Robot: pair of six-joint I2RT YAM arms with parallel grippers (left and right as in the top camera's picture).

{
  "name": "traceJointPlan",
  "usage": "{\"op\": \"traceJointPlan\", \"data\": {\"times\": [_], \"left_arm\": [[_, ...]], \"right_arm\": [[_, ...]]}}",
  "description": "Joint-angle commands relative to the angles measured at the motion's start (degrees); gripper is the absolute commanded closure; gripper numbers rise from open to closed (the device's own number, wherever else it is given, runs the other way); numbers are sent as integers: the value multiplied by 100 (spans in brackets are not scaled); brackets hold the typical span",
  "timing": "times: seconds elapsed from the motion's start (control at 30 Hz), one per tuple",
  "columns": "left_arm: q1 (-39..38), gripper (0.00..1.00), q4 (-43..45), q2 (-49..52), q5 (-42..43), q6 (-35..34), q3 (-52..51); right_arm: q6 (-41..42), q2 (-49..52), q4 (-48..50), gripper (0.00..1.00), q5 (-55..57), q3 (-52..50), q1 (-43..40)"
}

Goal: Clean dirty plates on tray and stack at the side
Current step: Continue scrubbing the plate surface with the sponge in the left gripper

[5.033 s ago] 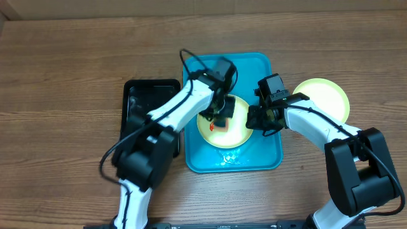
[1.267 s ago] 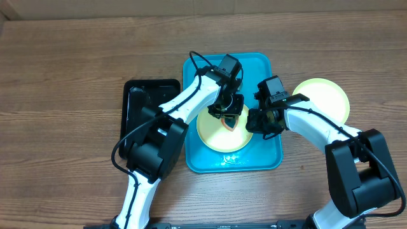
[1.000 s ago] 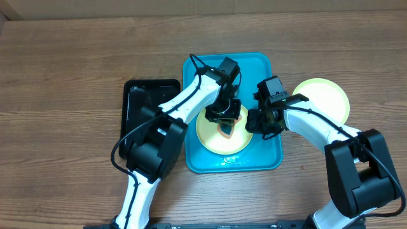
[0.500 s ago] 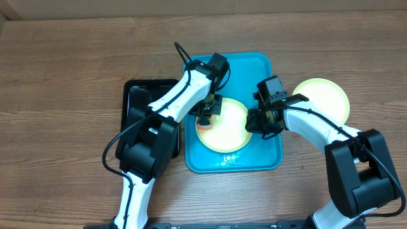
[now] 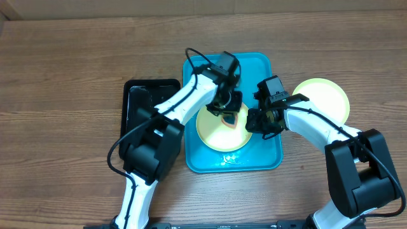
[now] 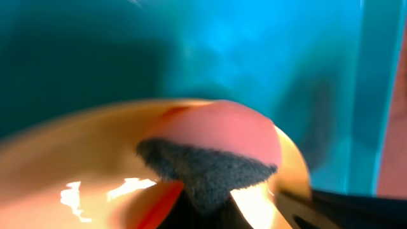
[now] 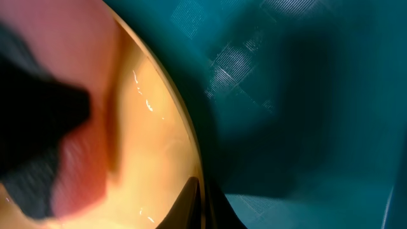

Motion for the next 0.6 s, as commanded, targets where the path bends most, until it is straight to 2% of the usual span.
{"op": "traceJointPlan", "data": {"times": [0.0, 0.27, 0.47, 0.57], "left_arm": [[-136, 96, -245, 199, 354, 68, -83], [70, 96, -1274, 195, 72, 9, -81], [142, 96, -1729, 46, -1829, -369, -79], [144, 96, -1875, -138, -2334, -520, -79]], "right_arm": [[-85, 127, -66, 96, 323, -160, -13], [-85, 127, -61, 96, 326, -160, -13], [-85, 127, -63, 96, 326, -160, -13], [-85, 127, -63, 96, 326, -160, -13]]}}
